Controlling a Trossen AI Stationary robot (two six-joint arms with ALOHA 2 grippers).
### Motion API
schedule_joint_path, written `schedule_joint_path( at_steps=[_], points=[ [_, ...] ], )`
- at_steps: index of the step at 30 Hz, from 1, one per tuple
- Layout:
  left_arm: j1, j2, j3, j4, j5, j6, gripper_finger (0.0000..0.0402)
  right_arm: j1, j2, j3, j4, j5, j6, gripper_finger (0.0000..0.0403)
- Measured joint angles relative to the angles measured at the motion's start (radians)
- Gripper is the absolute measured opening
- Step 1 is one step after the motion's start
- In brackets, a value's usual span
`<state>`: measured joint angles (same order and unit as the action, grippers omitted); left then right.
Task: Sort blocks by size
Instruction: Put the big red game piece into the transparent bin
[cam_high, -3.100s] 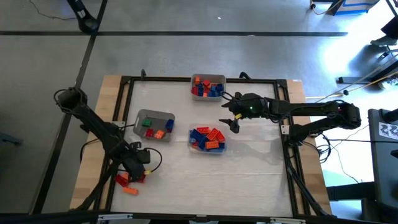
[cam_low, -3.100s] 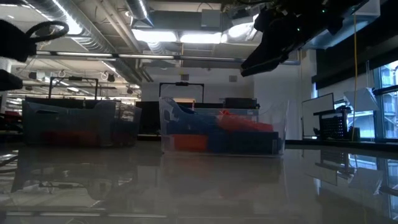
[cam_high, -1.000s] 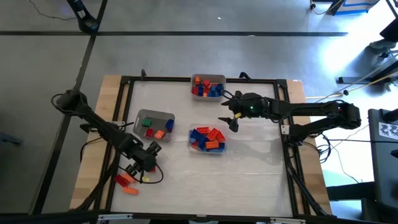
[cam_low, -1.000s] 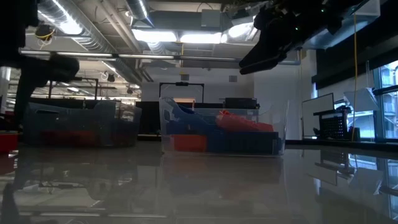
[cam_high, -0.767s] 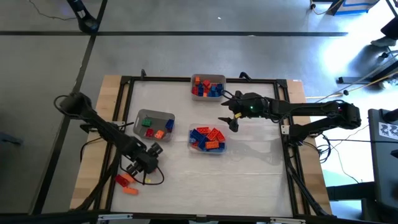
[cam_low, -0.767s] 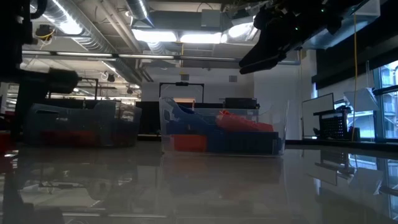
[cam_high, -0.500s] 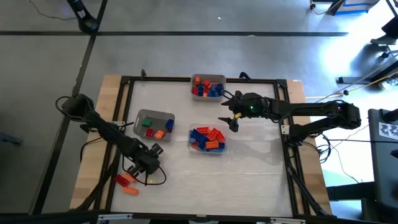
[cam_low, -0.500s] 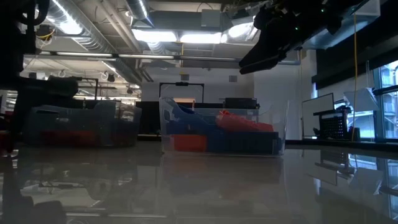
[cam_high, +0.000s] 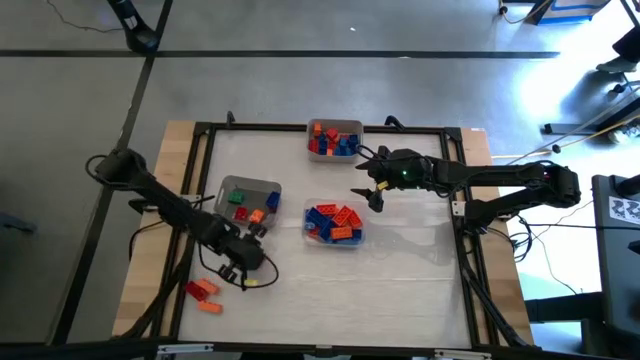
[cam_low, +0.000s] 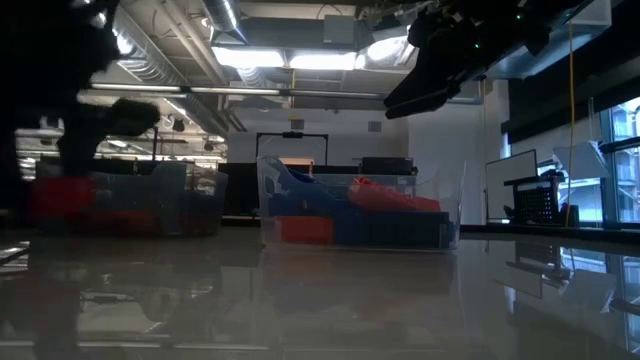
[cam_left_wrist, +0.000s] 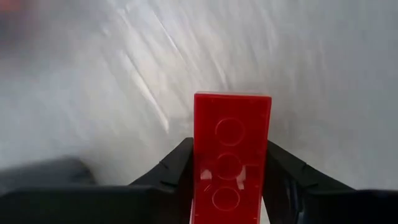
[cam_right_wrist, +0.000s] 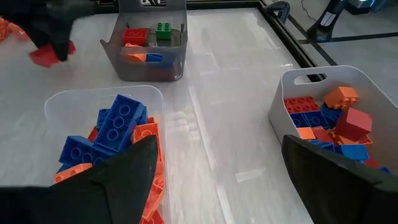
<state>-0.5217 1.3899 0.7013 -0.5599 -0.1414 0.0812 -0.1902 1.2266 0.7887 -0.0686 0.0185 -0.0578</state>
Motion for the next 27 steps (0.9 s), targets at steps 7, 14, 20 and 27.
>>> schedule_joint_path(
  at_steps=[7,14,20,27],
  points=[
    [0.094,-0.134,0.080,0.080,-0.120,0.103,0.0128,0.001,0.000,0.000,-0.005,0.000,0.000,0.0341],
    [0.235,-0.234,0.098,0.377,-0.155,0.350,0.0130,0.000,0.000,0.000,-0.003,0.000,0.000,0.0341],
    [0.356,-0.197,0.099,0.581,-0.153,0.367,0.0131,0.000,0.000,0.000,-0.002,0.000,0.000,0.0341],
    [0.448,-0.007,0.099,0.768,-0.083,0.184,0.0132,0.000,0.000,0.000,0.001,0.000,0.000,0.0341]
  ],
)
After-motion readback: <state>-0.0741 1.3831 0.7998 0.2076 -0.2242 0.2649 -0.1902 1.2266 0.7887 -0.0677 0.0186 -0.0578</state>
